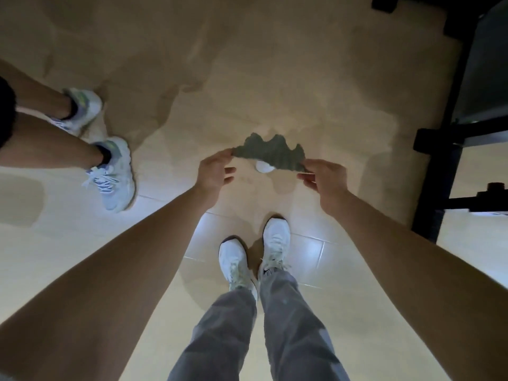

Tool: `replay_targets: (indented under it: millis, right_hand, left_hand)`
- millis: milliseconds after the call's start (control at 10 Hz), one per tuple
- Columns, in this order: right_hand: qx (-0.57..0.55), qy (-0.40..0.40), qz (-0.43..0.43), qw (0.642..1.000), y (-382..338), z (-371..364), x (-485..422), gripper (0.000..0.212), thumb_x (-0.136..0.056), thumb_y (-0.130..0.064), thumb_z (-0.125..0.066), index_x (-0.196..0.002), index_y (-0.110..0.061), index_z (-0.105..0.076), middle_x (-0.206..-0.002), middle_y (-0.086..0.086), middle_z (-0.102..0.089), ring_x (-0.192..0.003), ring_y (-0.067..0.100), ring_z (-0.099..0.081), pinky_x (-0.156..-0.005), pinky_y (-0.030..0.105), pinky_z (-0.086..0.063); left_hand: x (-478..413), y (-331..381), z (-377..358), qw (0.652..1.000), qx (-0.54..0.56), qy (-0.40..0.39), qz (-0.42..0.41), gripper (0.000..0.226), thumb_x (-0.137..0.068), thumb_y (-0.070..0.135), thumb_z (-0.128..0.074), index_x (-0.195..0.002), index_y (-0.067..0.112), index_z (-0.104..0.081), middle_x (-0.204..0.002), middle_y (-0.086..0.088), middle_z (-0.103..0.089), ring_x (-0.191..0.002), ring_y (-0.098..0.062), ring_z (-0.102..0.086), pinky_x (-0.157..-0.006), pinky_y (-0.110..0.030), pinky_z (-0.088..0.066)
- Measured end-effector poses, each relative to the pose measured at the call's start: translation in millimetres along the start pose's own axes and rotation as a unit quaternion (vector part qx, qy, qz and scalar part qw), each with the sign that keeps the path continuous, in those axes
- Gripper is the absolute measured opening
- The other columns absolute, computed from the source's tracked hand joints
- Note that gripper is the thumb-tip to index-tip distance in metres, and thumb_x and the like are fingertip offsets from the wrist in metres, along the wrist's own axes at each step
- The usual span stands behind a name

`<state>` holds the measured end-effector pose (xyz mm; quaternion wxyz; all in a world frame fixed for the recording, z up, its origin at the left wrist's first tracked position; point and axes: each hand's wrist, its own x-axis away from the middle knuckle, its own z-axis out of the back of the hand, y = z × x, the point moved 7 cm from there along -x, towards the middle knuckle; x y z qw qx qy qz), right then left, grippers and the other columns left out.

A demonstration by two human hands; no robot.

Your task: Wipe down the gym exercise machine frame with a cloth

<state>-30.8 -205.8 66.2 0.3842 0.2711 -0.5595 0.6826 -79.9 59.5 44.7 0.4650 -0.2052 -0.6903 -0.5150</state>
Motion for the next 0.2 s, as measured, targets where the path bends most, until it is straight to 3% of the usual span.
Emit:
replay_targets:
  millis: [100,200]
  right_hand:
    - [0.042,-0.044,-0.069,0.996,57.8,-14.3,-31.0,0.018,-0.091,-0.013,-0.069,-0.108,-0.006,-0.071,-0.108,0.014,-0.075,-0.086,0.027,-0.075,-0.084,0.038,-0.059]
    - [0.088,-0.135,-0.162,0.973,108.9,-26.5,-33.7,0.028,-0.096,-0.017,-0.066,-0.124,-0.017,-0.064,-0.11,0.004,-0.068,-0.092,0.036,-0.074,-0.085,0.042,-0.061]
  left_hand:
    - [-31.1,-45.4,1.5,0.996,-0.067,-0.003,0.06,0.032,-0.099,0.025,-0.061,-0.129,0.013,-0.065,-0.13,-0.002,-0.063,-0.113,-0.028,-0.062,-0.099,-0.041,-0.051]
    - [-36.4,-93.0,7.3,0.977,-0.156,-0.007,0.146,0.036,-0.1,0.03,-0.06,-0.135,0.021,-0.06,-0.125,-0.003,-0.058,-0.116,-0.029,-0.06,-0.101,-0.038,-0.05]
